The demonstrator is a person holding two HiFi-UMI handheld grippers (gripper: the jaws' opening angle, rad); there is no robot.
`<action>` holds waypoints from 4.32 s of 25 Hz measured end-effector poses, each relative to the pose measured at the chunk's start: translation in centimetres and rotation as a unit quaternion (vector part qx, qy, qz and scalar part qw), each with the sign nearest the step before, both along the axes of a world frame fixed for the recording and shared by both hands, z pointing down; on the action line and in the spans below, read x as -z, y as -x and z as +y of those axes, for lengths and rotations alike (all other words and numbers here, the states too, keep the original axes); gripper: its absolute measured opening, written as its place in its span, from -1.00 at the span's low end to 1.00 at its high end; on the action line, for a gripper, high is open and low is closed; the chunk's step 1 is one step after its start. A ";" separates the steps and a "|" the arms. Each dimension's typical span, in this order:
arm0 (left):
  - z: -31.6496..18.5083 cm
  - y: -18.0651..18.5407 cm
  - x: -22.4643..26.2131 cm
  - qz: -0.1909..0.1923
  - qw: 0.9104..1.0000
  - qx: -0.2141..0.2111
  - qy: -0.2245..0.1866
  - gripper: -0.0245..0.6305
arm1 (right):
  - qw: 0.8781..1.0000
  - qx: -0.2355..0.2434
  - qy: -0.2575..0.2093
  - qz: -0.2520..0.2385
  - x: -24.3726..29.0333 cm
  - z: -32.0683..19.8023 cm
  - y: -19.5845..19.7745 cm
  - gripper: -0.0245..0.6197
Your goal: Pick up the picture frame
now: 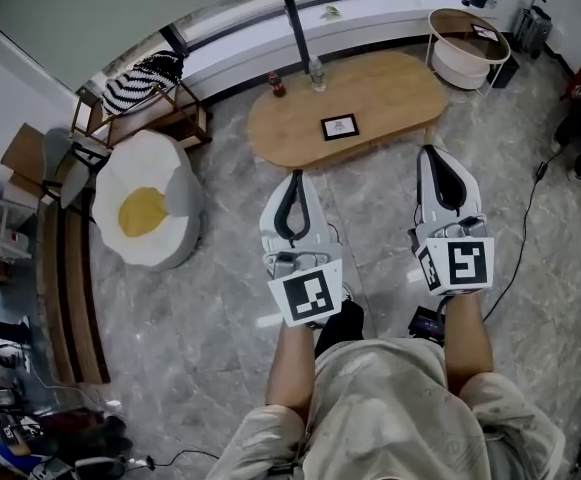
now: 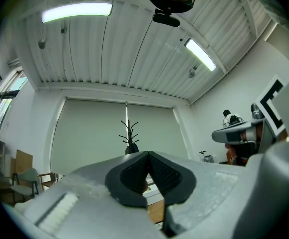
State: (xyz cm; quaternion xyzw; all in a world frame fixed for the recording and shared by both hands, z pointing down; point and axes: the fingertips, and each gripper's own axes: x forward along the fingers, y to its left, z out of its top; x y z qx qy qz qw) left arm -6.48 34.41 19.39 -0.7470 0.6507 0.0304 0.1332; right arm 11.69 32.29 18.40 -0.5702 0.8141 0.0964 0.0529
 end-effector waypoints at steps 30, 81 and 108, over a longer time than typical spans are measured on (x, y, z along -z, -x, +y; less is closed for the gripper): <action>-15.0 7.0 0.9 0.006 0.999 -0.035 -0.004 -0.92 | 0.999 -0.017 0.005 -0.037 0.6 -13.8 7.5 -0.92; -53.0 -4.1 -0.8 0.007 0.999 -0.006 0.050 -0.92 | 1.000 0.004 0.027 -0.003 -1.8 -53.0 -3.7 -0.92; -66.8 3.2 -13.7 0.025 0.989 -0.017 0.145 -0.92 | 0.992 0.014 0.123 0.036 -14.9 -65.7 4.5 -0.91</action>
